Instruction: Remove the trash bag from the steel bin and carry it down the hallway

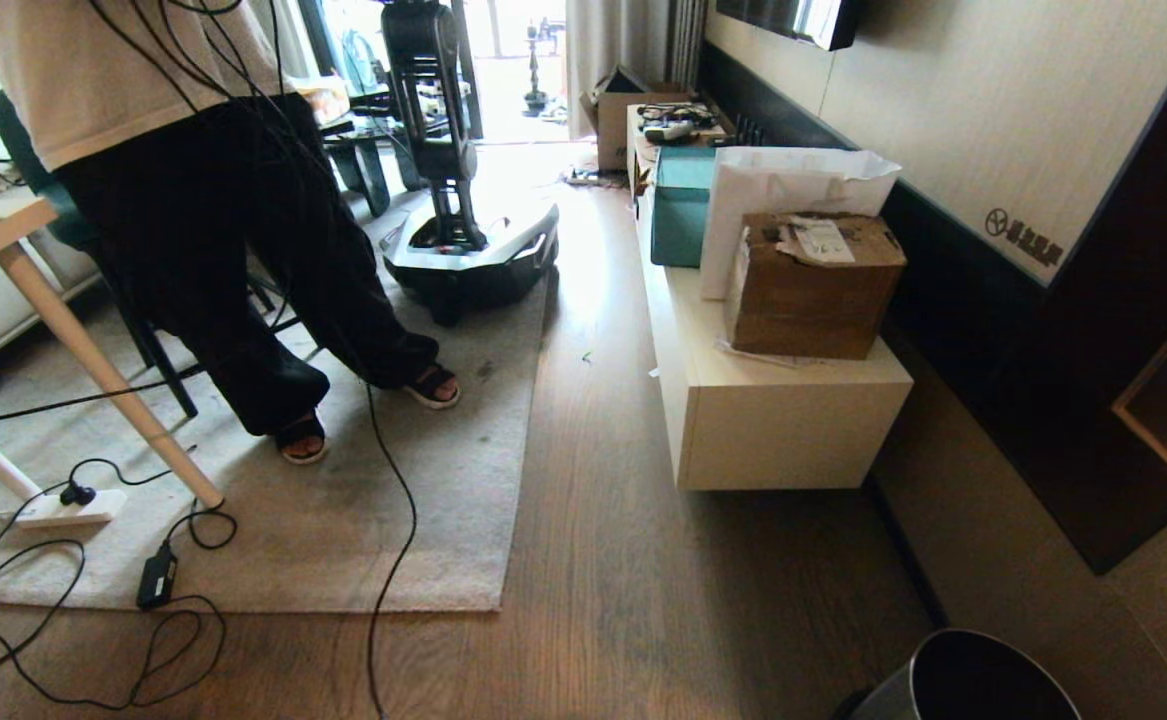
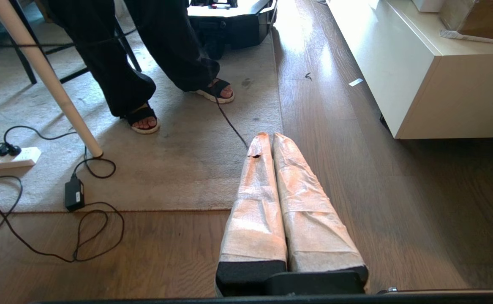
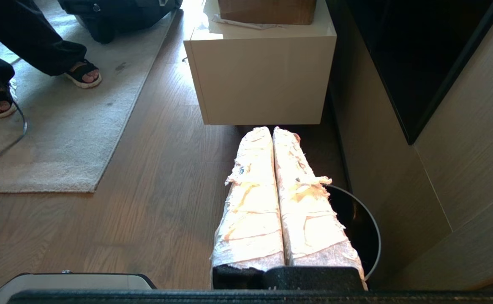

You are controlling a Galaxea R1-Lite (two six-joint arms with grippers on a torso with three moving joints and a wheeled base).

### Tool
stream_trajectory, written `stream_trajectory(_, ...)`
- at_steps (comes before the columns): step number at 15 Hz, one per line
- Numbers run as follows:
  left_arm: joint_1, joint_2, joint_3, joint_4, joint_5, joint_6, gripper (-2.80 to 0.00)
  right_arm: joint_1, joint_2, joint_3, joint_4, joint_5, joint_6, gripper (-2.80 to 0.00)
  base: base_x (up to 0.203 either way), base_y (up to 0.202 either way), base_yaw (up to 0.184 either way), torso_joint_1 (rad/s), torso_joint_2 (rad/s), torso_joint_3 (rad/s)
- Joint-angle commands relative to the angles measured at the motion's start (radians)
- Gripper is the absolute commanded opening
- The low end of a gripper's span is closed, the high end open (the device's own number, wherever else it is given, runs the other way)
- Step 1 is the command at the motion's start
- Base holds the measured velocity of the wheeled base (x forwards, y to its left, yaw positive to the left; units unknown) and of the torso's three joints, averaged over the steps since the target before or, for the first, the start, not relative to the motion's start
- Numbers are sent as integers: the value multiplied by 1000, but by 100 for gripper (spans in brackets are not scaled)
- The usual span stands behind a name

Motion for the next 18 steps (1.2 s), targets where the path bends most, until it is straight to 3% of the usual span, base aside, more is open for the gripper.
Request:
stream_trajectory(1,0,0,12,0,0,0,-280,1,1,0,0,0,0,-280,0,0,0,0,0,0)
stream_trajectory(18,0,0,12,0,0,0,-280,1,1,0,0,0,0,-280,0,0,0,0,0,0)
